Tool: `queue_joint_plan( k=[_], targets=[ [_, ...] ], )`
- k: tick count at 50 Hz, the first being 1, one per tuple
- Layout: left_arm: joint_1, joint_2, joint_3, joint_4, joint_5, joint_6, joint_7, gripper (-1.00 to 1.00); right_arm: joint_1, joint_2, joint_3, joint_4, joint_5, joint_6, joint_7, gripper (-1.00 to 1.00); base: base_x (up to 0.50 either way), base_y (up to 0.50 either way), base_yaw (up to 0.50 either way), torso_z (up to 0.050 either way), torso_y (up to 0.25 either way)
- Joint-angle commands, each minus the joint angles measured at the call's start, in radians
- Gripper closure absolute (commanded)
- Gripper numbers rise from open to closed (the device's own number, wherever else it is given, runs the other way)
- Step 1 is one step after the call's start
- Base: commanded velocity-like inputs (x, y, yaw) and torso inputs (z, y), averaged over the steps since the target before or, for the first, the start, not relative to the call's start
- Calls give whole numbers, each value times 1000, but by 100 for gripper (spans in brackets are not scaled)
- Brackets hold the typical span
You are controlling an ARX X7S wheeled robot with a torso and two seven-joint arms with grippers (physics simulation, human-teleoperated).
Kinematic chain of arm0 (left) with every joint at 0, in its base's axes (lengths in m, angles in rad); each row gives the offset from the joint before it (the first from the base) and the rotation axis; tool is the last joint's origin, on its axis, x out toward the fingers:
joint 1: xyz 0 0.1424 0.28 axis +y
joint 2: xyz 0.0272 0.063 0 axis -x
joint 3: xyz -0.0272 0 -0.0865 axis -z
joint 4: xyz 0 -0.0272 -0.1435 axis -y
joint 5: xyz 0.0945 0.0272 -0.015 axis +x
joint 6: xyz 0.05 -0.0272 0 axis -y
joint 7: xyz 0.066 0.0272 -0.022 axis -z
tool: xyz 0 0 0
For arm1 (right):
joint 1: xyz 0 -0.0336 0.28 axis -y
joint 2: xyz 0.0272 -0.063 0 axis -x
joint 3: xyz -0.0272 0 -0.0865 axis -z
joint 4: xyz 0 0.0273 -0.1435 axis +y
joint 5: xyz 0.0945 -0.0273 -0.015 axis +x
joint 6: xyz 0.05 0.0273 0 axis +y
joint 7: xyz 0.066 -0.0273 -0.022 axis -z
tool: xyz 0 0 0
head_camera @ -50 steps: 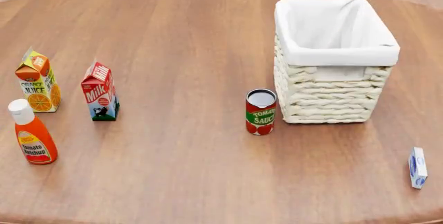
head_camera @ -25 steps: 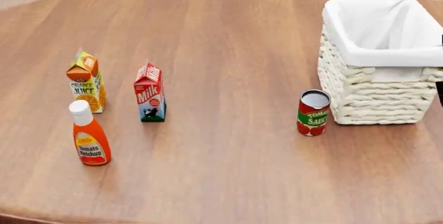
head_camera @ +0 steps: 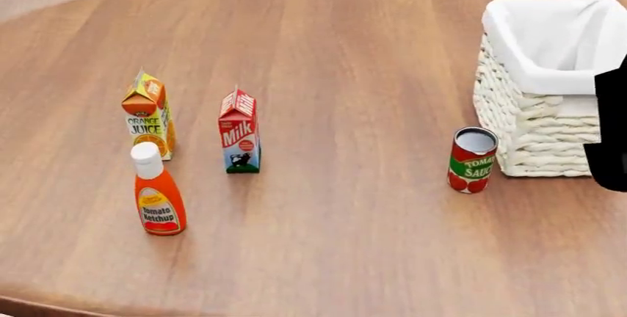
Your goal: Pick the milk and place it in the basket.
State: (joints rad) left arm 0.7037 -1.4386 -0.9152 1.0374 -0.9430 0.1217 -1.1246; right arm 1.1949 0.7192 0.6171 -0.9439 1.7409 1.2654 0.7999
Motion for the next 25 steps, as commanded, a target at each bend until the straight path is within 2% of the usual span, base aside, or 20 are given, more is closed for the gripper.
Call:
queue_joint_plan(
  k=[1,5,25],
  targets=[
    [-18,25,-12,2,16,-13,24,-100,-15,-20,51,-9,-13,-21,-45,-100,66,0,0,0,0],
    [-21,22,-7,0,17,-14,23,-100,-20,-20,65,-16,-19,-23,-55,-100,323,0,0,0,0],
    [-47,23,24,-6,23,-14,25,-100,-23,-18,54,-20,-8,-40,-61,-100,500,0,0,0,0]
  ],
)
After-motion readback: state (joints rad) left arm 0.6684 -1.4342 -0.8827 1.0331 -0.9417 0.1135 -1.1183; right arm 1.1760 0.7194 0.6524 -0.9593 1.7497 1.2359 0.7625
